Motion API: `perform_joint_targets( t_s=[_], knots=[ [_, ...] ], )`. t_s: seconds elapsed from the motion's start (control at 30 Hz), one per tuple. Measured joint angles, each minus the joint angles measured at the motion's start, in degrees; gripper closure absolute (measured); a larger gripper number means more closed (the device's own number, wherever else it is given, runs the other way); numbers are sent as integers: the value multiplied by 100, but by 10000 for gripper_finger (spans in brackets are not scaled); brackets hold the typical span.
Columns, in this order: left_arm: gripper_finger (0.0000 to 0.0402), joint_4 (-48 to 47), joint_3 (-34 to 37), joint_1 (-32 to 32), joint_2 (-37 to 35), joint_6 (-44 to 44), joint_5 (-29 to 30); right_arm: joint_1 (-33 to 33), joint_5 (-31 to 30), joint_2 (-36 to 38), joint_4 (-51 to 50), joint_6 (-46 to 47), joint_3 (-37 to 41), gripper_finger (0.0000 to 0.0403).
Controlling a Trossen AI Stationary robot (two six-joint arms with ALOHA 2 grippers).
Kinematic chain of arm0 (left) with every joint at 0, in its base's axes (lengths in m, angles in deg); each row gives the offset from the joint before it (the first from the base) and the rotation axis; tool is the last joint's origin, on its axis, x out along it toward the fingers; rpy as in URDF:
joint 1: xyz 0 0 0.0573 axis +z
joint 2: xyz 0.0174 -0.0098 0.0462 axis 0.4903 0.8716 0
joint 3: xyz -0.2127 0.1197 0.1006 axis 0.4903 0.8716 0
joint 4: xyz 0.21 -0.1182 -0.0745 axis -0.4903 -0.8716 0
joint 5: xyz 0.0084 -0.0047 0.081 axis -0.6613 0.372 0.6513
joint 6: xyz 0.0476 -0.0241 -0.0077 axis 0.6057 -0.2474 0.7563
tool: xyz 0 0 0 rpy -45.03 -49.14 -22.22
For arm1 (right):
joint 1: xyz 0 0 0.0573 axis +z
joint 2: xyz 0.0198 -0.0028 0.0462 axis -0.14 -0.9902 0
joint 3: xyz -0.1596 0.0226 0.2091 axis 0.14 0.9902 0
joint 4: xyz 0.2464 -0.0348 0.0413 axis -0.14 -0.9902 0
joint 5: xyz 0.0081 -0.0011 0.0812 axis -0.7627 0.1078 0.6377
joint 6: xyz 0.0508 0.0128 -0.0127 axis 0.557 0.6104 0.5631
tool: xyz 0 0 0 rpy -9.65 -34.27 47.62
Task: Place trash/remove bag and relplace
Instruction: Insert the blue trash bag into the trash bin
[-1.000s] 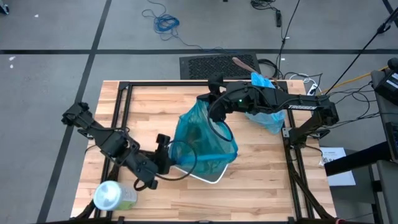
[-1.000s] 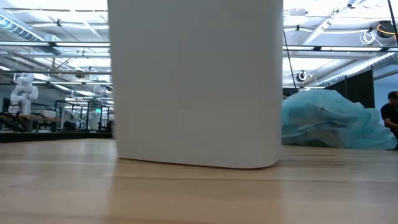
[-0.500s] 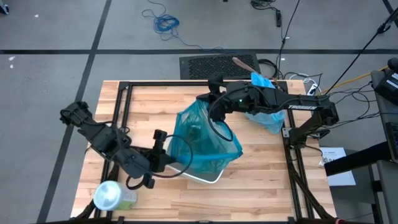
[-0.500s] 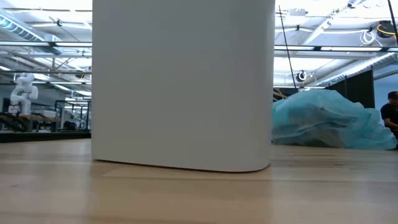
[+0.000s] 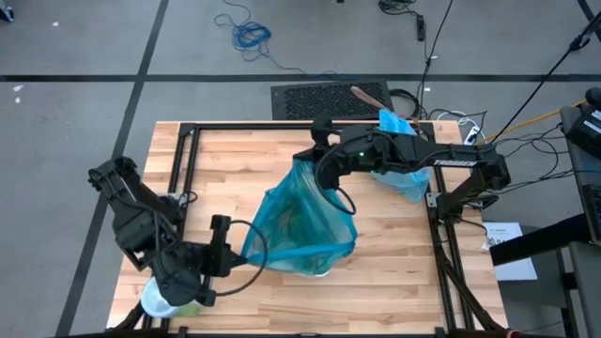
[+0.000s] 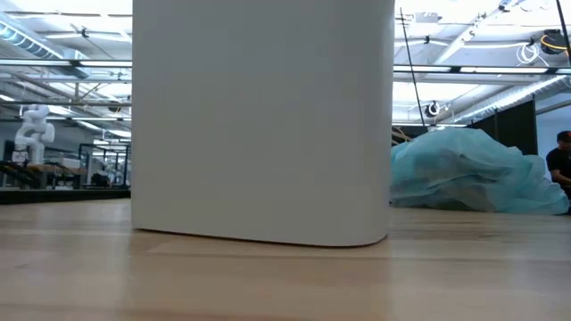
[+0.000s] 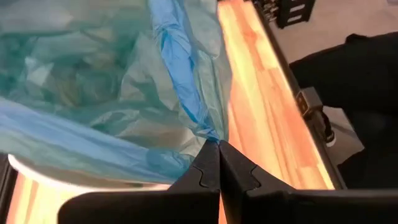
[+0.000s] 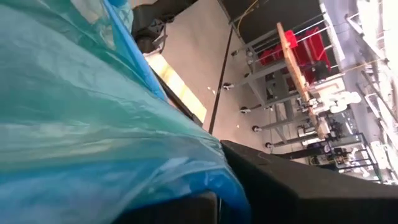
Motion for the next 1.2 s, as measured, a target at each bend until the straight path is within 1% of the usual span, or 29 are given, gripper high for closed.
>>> perform_joint_targets(
  t_s=[0.1,0.27,0.37,0.5,0.6,0.8,1.07,1.2],
  knots=[
    [402,-279,40,-114,142,-358,222,-17,-1,-109,-7,29,0,403],
    [402,-596,424,-162,277,-873,412,-101,-2,-348,-7,54,2,403],
    [402,-636,661,-162,264,-1047,634,-209,-7,-441,2,186,2,403],
    [402,-637,809,-162,230,-1095,855,-348,-4,-538,10,409,2,403],
    [402,-635,915,-160,218,-1097,894,-419,8,-598,-87,557,4,403],
    [402,-576,1025,-149,218,-1104,1004,-433,253,-645,-325,796,4,403],
    [402,-555,1027,-145,218,-1246,1024,-431,264,-653,-710,1147,4,403],
    [402,-556,1027,-145,264,-1245,1026,-426,267,-652,-821,1162,16,403]
  ],
)
